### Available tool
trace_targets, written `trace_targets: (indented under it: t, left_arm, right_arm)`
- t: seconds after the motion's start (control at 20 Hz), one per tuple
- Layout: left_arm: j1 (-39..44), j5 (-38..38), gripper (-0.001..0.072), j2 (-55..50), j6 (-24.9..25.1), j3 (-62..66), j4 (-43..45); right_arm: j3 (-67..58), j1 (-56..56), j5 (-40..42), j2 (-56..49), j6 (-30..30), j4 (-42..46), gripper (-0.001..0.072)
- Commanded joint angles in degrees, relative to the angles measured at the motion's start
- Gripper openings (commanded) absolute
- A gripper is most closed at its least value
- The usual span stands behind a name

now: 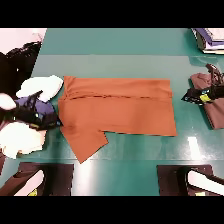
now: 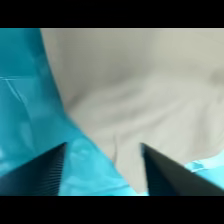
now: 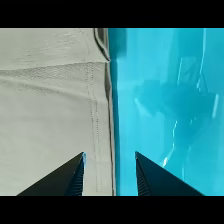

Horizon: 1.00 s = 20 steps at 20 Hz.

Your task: Fold the shirts.

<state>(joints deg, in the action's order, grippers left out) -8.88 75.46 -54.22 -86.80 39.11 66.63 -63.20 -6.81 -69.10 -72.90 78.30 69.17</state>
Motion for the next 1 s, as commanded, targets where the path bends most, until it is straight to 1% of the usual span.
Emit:
trace_targets:
  t: [0.0, 0.1, 0.3, 0.55, 0.6, 0.7, 0.75, 0.8, 0.85, 0.95]
  left_arm:
    - [0.6, 0.0, 0.0584, 5.5, -4.9, -10.4, -0.7]
    - [0.6, -2.6, 0.0584, 5.5, -5.0, -13.6, -2.3]
    - [0.6, -11.8, 0.0584, 5.5, -3.5, -17.0, -9.2]
    - [0.7, -16.0, 0.058, 5.4, -2.8, -18.1, -12.5]
    - [0.7, -16.2, 0.0455, 5.3, -2.7, -18.1, -13.6]
    - [0.7, -16.4, 0.0227, 5.3, -0.5, -18.1, -15.3]
    - [0.7, -16.1, 0.0072, 5.4, 1.0, -18.1, -15.7]
    - [0.7, -15.5, 0.0027, 5.4, 2.9, -18.1, -16.2]
    - [0.7, -14.4, 0.0027, 5.4, 3.4, -17.8, -16.2]
    - [0.7, -11.6, 0.0027, 5.4, 6.2, -16.2, -16.2]
  right_arm:
    - [1.0, -0.2, 1.1, 1.2, -1.4, -4.4, 0.0372]
    - [1.0, -0.2, 1.5, 1.2, -1.9, -6.7, 0.0372]
    - [1.0, -0.2, 1.1, 1.2, -1.9, -6.6, 0.0372]
    - [1.0, -0.2, 0.8, 1.2, -1.9, -6.7, 0.0372]
    - [1.0, -0.2, 0.2, 1.2, -1.9, -6.7, 0.0372]
    - [1.1, -0.4, -2.4, 1.2, -2.0, -6.4, 0.0372]
    - [1.4, -0.9, -4.2, 1.2, -2.8, -6.5, 0.0372]
    - [2.8, -1.8, -5.6, 1.9, -3.0, -6.5, 0.0372]
    - [4.9, -3.0, -6.3, 2.8, -3.0, -6.4, 0.0372]
    - [11.3, -6.8, -7.1, 5.5, -3.3, -6.4, 0.0372]
